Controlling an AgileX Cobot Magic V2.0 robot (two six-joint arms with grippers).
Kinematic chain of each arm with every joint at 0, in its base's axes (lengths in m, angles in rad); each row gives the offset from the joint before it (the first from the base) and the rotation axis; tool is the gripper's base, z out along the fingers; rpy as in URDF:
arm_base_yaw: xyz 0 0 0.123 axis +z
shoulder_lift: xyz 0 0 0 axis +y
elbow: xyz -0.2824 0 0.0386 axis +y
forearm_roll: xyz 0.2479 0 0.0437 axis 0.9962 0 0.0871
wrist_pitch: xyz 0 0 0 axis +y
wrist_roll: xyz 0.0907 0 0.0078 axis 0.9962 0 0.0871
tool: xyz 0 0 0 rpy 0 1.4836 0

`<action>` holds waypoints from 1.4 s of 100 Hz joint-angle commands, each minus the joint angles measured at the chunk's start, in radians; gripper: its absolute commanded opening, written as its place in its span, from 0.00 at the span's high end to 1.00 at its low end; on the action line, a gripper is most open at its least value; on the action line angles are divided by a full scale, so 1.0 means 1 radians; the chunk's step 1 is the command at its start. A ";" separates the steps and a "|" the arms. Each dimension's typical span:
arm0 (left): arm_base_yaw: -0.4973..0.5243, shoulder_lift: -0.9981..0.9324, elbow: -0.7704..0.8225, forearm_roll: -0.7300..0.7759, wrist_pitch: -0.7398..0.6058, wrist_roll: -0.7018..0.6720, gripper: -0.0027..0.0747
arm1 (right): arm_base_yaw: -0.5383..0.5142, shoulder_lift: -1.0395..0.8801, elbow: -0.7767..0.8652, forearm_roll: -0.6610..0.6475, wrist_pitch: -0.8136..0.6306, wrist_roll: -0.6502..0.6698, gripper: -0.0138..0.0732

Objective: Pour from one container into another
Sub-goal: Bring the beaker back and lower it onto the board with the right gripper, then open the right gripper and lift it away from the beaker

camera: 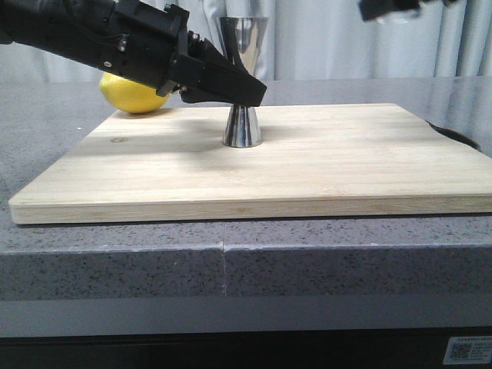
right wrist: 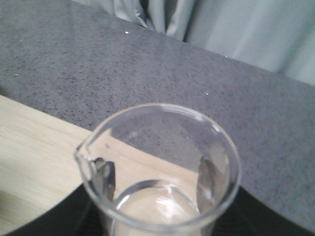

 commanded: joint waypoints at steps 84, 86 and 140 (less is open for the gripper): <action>-0.003 -0.050 -0.027 -0.051 0.038 0.002 0.99 | -0.006 0.170 0.271 -0.169 -0.679 0.281 0.56; -0.003 -0.050 -0.027 -0.051 0.037 0.002 0.99 | -0.006 0.175 0.271 -0.171 -0.684 0.281 0.56; -0.003 -0.050 -0.027 -0.051 0.034 0.002 0.99 | -0.006 0.224 0.250 -0.173 -0.749 0.281 0.56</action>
